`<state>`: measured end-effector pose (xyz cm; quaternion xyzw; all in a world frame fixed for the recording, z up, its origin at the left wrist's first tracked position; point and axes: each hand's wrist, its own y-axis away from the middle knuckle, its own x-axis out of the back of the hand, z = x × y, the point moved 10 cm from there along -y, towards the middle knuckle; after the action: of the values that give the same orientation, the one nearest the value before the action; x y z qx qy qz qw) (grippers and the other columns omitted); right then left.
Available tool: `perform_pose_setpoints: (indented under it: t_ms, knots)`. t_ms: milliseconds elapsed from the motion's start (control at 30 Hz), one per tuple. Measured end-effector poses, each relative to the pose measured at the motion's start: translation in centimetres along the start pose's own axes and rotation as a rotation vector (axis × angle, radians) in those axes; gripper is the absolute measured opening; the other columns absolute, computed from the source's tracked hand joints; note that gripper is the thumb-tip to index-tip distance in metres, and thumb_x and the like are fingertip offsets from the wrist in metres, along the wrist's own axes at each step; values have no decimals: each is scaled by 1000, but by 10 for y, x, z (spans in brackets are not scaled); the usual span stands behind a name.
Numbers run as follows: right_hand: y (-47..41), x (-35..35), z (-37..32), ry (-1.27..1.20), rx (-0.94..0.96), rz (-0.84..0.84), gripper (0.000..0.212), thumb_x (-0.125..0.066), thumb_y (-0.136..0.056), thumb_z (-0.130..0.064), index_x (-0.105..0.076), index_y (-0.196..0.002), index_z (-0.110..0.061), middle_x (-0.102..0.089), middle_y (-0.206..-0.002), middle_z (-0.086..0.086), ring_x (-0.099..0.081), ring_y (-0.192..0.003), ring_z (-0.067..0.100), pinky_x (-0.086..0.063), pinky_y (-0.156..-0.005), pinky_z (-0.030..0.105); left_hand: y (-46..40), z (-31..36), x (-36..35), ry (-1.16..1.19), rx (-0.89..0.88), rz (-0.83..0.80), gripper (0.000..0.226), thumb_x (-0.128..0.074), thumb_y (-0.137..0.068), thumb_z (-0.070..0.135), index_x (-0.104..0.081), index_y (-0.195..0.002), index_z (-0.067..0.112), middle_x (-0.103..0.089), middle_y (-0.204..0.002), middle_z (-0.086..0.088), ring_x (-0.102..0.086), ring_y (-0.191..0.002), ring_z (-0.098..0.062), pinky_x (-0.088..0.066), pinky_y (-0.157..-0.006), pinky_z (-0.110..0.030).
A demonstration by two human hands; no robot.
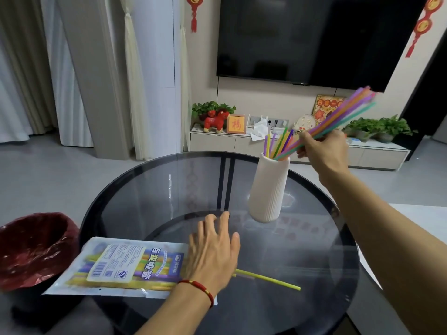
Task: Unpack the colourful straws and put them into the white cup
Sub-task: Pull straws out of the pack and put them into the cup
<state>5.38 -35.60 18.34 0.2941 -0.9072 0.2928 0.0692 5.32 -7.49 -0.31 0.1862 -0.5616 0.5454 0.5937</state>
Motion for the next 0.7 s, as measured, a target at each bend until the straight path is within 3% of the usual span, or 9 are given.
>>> perform_pose_setpoints:
  t_ms: [100,200,267,467,633,700]
  knots:
    - [-6,-24,-1,95,-34,-120,12,-73,-91,-19,-71,-87,-7,-78,-84,12,-74,-61,13,-65,-61,33,0,-2,0,7,12,-1,57,-18,-97,52,-22,-147,26,-32,-141,-5,-44,-120,-23,-43,-96,-39]
    - [-3,-47,5,144,-109,-266,24,-83,-87,-22,-70,-100,-7,-76,-105,16,-76,-91,29,-65,-84,48,-1,-4,0,10,20,2,55,-21,-97,51,-23,-146,26,-31,-142,-5,-44,-121,-23,-43,-96,-39]
    - [-1,-52,3,130,-130,-298,39,-88,-83,-25,-72,-111,-2,-75,-112,17,-74,-101,32,-64,-89,51,-1,-5,1,12,24,8,54,-22,-98,51,-24,-146,26,-32,-141,-5,-44,-121,-23,-42,-96,-38]
    - [-2,-38,-20,195,22,-141,54,-89,-79,-27,-61,-119,-5,-65,-123,19,-67,-109,35,-59,-93,51,-1,-7,2,45,27,4,51,-26,-99,50,-28,-143,26,-32,-141,-4,-44,-122,-21,-42,-97,-36]
    - [4,-24,-40,161,215,1,90,-88,-81,-12,-34,-153,-15,-42,-147,17,-49,-127,27,-43,-108,30,-1,-6,4,57,22,17,51,-25,-98,50,-28,-142,26,-33,-140,-4,-44,-121,-21,-42,-96,-35]
    - [8,-30,-46,230,301,-41,101,-85,-81,-3,-25,-160,-17,-36,-157,17,-40,-141,30,-32,-113,28,-1,-5,4,55,20,20,52,-23,-97,50,-28,-143,26,-33,-139,-4,-44,-121,-22,-42,-95,-36]
